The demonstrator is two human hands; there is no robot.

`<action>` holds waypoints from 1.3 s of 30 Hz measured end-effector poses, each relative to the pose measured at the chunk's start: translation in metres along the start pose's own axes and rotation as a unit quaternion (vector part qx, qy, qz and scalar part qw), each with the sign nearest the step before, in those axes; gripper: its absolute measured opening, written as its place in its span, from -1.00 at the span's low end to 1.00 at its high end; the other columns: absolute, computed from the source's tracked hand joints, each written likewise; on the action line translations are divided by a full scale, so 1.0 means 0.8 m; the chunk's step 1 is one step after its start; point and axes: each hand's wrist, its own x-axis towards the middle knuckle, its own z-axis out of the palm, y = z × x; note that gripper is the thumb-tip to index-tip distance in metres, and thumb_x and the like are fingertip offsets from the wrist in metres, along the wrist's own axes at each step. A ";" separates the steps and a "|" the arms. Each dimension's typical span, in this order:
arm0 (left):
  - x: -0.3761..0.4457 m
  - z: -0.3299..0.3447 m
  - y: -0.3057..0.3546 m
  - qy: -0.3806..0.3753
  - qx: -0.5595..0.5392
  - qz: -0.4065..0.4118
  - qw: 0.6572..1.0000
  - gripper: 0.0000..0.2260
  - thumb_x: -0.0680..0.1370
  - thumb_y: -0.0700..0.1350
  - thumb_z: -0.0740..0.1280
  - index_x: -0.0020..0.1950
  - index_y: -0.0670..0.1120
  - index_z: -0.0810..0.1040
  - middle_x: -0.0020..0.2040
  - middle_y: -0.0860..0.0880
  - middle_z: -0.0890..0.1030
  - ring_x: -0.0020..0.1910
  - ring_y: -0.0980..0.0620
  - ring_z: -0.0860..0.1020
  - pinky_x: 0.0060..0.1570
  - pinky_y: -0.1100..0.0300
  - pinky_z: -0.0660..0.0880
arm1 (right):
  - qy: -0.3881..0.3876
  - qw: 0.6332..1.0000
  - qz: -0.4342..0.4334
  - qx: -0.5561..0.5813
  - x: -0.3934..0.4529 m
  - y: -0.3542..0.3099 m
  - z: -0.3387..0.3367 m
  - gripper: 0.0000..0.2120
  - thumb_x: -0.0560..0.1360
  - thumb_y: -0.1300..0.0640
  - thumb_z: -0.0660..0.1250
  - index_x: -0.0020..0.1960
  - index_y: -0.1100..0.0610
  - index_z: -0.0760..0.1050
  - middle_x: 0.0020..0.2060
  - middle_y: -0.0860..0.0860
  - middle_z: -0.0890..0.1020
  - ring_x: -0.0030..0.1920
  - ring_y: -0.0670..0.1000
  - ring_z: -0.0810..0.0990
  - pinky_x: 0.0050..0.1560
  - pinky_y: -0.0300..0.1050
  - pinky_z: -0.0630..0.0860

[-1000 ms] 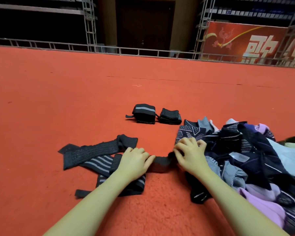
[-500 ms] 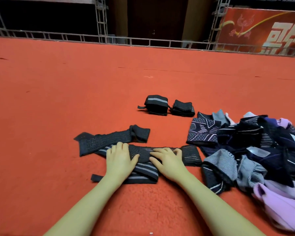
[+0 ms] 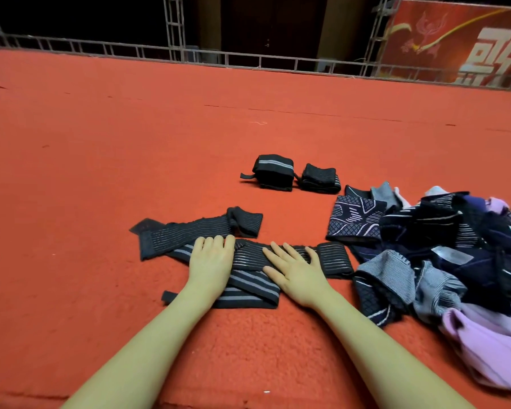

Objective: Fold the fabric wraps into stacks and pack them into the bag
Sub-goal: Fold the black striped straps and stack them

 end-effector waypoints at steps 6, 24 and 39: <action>0.010 0.004 -0.002 -0.010 0.018 0.024 0.999 -0.77 0.38 -0.22 0.11 -0.39 -0.16 0.52 -0.45 -0.09 0.47 -0.46 -0.10 0.47 -0.30 0.05 0.48 | -0.002 1.000 0.008 0.001 -0.002 -0.003 -0.001 -0.52 0.62 -0.21 -0.12 0.53 -0.19 0.01 0.53 -0.19 -0.01 0.53 -0.10 -0.07 0.42 0.14 -0.21; 0.000 -0.001 0.003 0.041 0.031 0.073 0.996 -0.83 0.37 -0.27 0.21 -0.39 -0.18 0.51 -0.46 -0.09 0.46 -0.39 -0.13 0.52 0.16 -0.16 0.24 | -0.017 0.999 -0.038 0.017 0.015 -0.037 -0.009 -0.54 0.65 -0.14 -0.10 0.53 -0.14 0.05 0.54 -0.13 0.05 0.53 -0.06 -0.02 0.45 0.09 -0.15; -0.004 0.017 -0.056 -0.002 -0.087 -0.184 0.979 -0.74 0.35 -0.39 0.42 0.00 -0.21 0.56 -0.34 -0.11 0.56 -0.30 -0.16 0.55 -0.10 0.01 0.17 | 0.053 0.994 -0.038 0.092 0.022 -0.021 -0.008 -0.61 0.65 -0.11 -0.04 0.43 -0.16 0.30 0.47 -0.20 0.25 0.46 -0.15 0.16 0.36 0.00 -0.04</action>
